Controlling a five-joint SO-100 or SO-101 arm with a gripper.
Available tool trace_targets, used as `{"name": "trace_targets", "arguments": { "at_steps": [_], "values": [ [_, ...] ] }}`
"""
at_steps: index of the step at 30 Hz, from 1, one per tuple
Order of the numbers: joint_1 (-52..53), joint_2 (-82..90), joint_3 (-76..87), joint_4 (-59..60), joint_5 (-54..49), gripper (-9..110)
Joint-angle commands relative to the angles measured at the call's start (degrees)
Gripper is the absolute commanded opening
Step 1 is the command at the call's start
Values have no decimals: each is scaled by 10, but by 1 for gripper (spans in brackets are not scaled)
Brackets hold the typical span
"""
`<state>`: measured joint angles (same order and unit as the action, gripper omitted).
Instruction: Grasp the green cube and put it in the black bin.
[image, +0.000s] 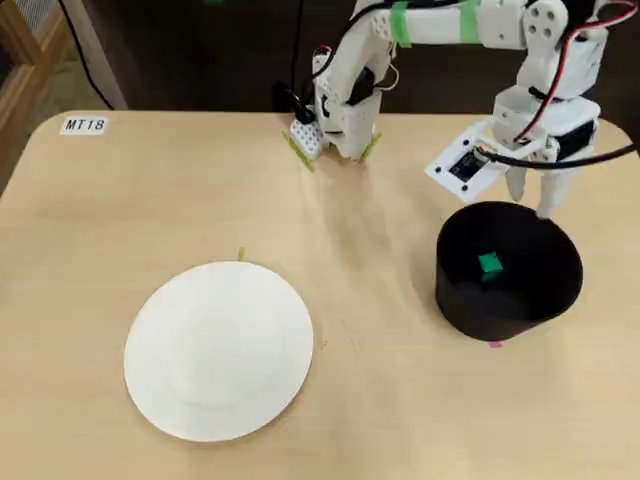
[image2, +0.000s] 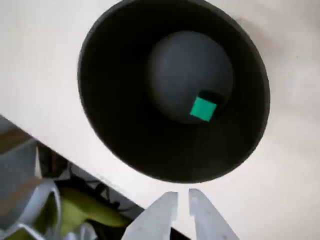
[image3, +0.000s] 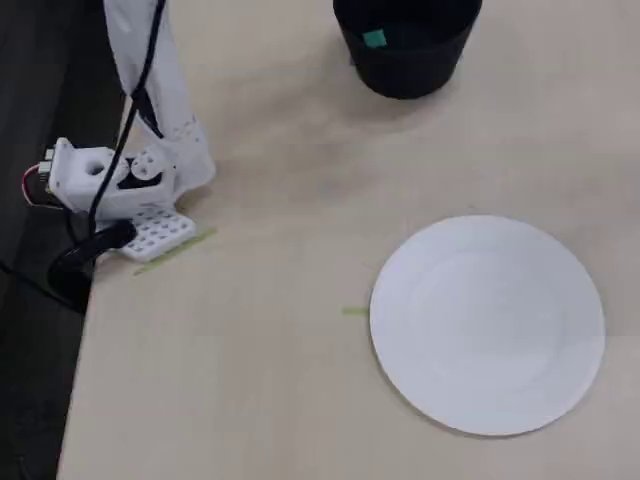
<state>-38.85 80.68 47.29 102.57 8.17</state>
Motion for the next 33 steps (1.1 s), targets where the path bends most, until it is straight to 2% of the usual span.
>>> {"name": "trace_targets", "arguments": {
  "at_steps": [1,3,7,10,16,22,33],
  "values": [
    [127,132,54,7,15,0],
    [237,251,154,-31,13,0],
    [387,571,483,-233,3,0],
    [397,737,654,-260,9,0],
    [365,936,889,-250,3,0],
    [374,1026,998,-234,-27,0],
    [387,1029,1107,-267,-54,0]
  ]
}}
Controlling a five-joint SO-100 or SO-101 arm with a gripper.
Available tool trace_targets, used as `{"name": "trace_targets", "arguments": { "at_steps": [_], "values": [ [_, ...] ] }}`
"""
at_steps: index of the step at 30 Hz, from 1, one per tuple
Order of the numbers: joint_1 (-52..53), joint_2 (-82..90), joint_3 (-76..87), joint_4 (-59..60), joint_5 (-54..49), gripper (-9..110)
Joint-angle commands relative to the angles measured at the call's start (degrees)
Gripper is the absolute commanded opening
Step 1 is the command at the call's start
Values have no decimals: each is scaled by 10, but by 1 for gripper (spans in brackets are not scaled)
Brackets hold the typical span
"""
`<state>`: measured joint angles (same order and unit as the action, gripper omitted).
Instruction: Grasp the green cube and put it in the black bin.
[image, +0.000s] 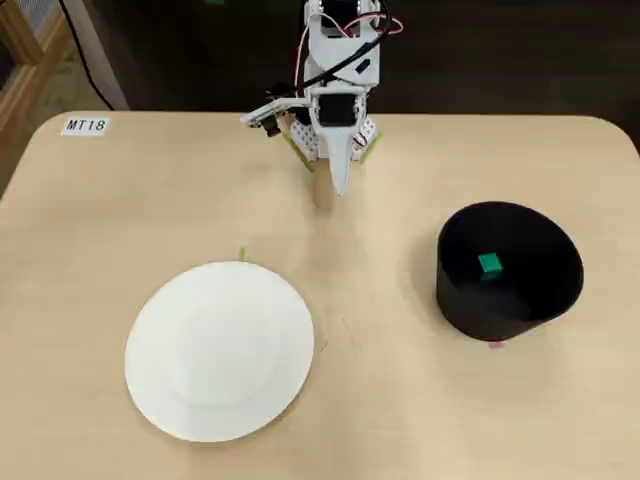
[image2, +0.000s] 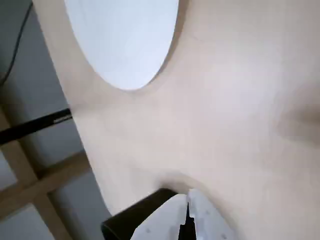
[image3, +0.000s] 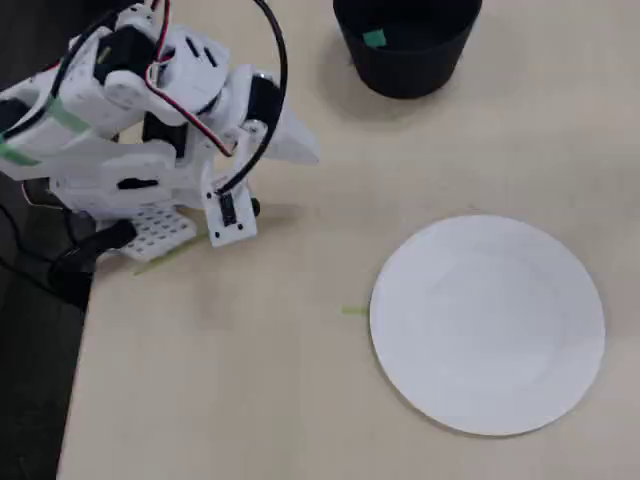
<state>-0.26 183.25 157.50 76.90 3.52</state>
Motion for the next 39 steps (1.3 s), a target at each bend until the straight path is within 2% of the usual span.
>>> {"name": "trace_targets", "arguments": {
  "at_steps": [1,14,24,39],
  "values": [
    [3,4,10,-11,-9,0],
    [6,4,75,-25,-25,0],
    [3,4,77,-28,-25,2],
    [3,4,77,-30,-25,0]
  ]
}}
